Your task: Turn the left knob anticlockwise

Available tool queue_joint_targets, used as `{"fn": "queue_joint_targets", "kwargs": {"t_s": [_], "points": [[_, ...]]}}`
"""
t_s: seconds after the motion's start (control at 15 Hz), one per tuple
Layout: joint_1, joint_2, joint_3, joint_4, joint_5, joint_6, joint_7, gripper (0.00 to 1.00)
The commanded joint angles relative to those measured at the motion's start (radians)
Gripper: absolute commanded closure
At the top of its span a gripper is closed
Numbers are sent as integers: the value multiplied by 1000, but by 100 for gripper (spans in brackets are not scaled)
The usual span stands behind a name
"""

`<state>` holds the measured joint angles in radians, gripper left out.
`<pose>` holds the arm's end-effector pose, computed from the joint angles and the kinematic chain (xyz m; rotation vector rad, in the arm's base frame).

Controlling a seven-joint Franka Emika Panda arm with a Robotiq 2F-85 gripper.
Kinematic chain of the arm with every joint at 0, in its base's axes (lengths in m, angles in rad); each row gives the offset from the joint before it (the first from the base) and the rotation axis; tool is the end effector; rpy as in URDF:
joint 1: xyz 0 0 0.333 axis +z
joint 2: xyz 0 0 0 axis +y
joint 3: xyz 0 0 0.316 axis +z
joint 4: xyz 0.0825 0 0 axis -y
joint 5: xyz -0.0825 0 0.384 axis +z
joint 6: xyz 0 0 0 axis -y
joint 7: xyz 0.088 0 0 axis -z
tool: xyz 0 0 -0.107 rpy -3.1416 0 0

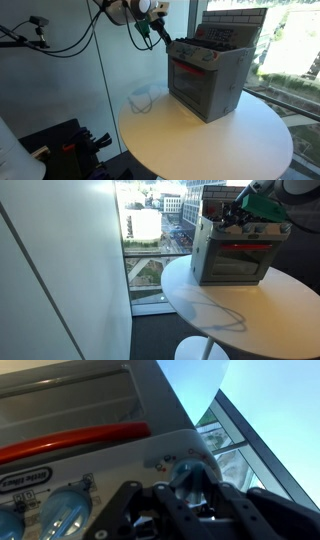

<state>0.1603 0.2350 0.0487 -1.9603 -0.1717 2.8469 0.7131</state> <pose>0.6324 0.1414 0.4314 -2.7492 0.5028 -0.9033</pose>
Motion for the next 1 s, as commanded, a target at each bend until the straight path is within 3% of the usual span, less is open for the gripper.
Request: {"fn": "queue_joint_targets", "kwargs": {"t_s": [0.0, 0.93], "points": [[19, -19, -39, 18, -70, -59, 35, 93], [79, -23, -106, 29, -264, -100, 65, 94]]}}
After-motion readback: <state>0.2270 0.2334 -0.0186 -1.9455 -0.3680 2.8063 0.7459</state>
